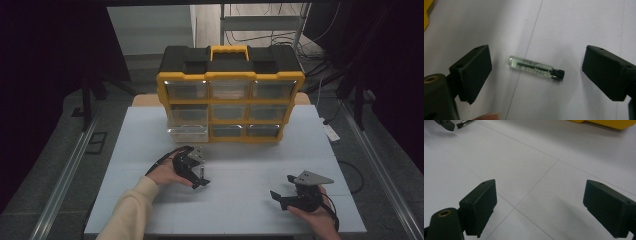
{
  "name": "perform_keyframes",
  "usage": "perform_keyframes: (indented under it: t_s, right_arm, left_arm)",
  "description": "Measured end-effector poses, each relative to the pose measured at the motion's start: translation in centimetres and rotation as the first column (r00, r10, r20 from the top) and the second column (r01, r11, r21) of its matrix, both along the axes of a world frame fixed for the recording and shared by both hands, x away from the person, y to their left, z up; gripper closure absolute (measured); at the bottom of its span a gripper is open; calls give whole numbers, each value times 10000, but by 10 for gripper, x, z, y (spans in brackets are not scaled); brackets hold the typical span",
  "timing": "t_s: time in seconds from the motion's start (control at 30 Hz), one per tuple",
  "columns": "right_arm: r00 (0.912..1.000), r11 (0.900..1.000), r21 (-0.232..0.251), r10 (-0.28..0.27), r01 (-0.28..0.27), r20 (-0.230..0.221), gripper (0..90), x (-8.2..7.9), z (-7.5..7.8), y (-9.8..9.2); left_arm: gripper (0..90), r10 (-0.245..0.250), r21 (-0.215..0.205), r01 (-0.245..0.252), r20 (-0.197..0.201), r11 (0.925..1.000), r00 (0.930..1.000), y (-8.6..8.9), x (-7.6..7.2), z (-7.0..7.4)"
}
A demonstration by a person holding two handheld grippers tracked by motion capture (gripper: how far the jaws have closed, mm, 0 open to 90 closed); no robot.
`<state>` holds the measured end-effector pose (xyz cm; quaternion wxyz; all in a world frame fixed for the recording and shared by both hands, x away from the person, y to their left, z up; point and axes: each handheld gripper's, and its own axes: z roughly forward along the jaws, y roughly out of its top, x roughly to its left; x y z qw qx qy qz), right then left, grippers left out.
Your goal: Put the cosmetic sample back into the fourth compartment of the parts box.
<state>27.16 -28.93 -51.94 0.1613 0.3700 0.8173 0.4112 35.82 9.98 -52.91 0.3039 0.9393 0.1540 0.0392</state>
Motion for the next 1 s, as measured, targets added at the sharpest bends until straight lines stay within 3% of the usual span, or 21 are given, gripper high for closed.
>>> perform_keyframes:
  t_s: [0.6,1.0]
  right_arm:
    - [10000,10000,9,22,-22,6,127,0,0,0]
    - [10000,10000,-8,33,-33,-1,127,0,0,0]
  left_arm:
    - [200,-406,41,406,181,9992,9990,1,0,-2]
    - [294,-572,-112,573,61,9983,9983,7,1,-3]
